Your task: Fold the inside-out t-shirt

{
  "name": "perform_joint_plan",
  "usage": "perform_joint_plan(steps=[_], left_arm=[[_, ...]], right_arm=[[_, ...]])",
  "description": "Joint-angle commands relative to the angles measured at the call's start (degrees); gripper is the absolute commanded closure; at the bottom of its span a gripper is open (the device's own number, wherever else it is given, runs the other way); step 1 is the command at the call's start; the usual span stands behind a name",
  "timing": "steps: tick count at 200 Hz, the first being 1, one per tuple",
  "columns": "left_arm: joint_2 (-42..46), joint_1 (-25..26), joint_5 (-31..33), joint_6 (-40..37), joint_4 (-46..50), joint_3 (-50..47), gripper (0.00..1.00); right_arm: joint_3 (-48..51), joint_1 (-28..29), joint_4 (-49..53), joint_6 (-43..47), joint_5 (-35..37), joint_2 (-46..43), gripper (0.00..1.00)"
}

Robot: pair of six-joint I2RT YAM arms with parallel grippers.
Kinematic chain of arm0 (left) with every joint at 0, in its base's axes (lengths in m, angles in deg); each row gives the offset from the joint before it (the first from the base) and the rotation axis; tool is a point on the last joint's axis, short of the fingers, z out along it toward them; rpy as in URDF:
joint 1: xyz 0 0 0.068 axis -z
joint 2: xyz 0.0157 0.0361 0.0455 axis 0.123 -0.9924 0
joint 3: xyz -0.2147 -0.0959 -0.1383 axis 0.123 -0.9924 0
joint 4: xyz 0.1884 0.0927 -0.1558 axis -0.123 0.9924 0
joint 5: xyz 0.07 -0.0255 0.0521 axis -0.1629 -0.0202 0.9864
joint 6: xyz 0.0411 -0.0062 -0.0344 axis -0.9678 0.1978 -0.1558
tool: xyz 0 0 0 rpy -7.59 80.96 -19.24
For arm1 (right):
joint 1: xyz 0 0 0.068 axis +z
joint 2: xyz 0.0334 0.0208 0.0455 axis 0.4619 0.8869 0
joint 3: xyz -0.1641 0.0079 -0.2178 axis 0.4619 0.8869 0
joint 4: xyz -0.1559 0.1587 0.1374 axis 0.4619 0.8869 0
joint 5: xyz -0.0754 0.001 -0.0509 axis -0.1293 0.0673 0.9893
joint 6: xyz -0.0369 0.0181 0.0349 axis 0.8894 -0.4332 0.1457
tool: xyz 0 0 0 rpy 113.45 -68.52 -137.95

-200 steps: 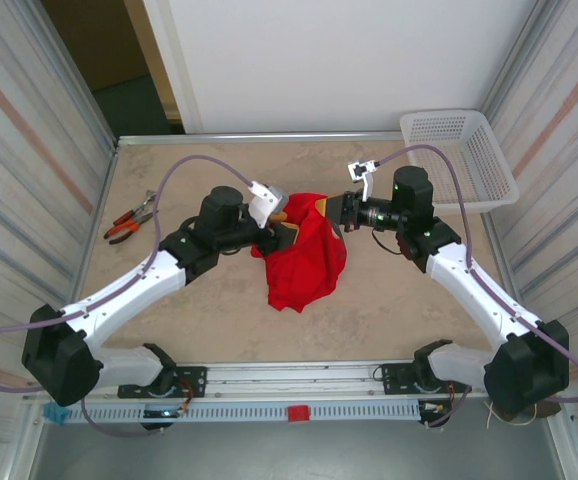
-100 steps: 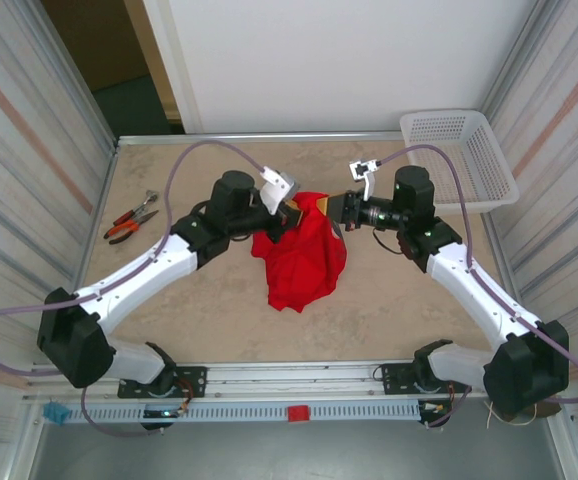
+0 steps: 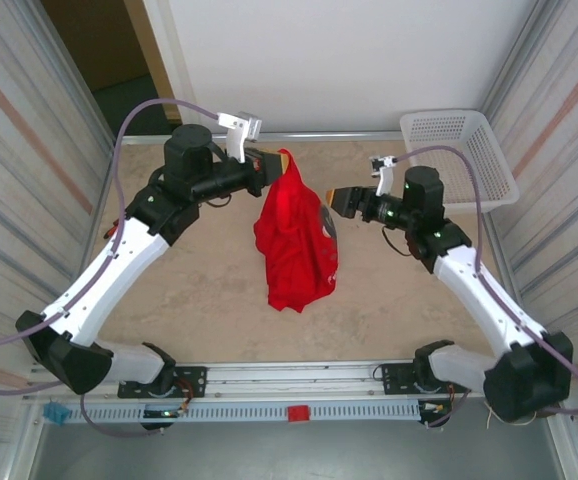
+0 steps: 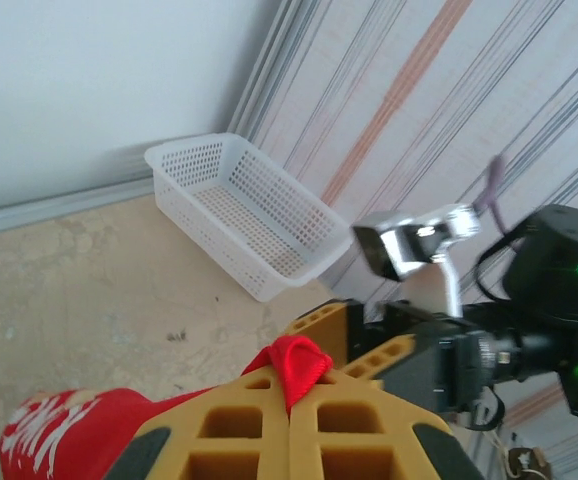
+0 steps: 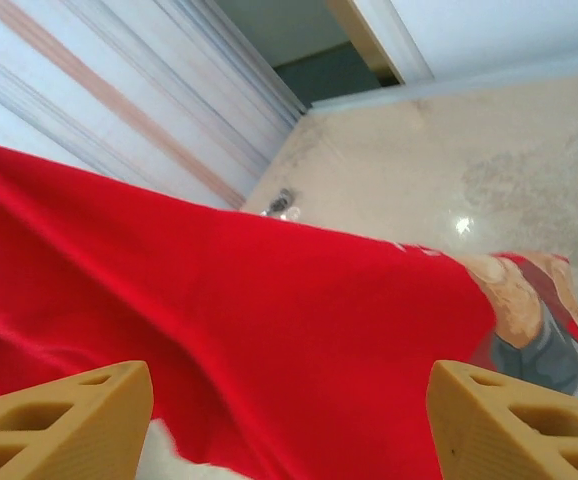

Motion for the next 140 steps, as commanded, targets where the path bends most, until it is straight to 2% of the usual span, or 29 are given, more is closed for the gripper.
perform_joint_plan(steps=[1, 64, 79, 87, 116, 123, 129, 133, 140], left_arm=[[0.8, -0.4, -2.1, 3.8, 0.8, 1.6, 1.0], [0.9, -0.4, -1.7, 4.6, 0.5, 1.8, 1.0], [0.8, -0.4, -1.4, 5.2, 0.2, 1.7, 1.0], [0.8, -0.4, -1.4, 5.8, -0.2, 1.7, 1.0], [0.3, -0.4, -2.2, 7.8, -1.6, 1.6, 1.0], [0.2, -0.4, -2.1, 8.3, -2.0, 1.5, 1.0], [0.2, -0.4, -1.9, 8.4, -2.2, 1.5, 1.0], [0.3, -0.5, -1.6, 8.4, -2.2, 1.6, 1.0], [0.3, -0.6, -1.2, 8.5, -2.1, 1.8, 1.0]], right_arm=[[-0.7, 2.9, 3.0, 0.9, 5.3, -5.0, 0.26], [-4.9, 19.3, 6.4, 5.0, 18.4, -2.2, 0.28], [-5.7, 23.0, 6.9, 5.6, 22.7, -0.2, 0.26], [-6.3, 25.1, 7.2, 6.1, 25.7, 1.2, 0.21], [-11.5, 27.6, 7.4, 7.0, 35.6, 9.0, 0.2], [-13.6, 27.5, 7.8, 7.9, 38.1, 10.9, 0.24], [-15.4, 27.1, 8.3, 8.6, 39.8, 12.3, 0.35], [-16.8, 26.7, 8.7, 9.0, 40.5, 13.0, 0.47], [-18.7, 25.6, 9.2, 9.0, 40.9, 13.9, 0.76]])
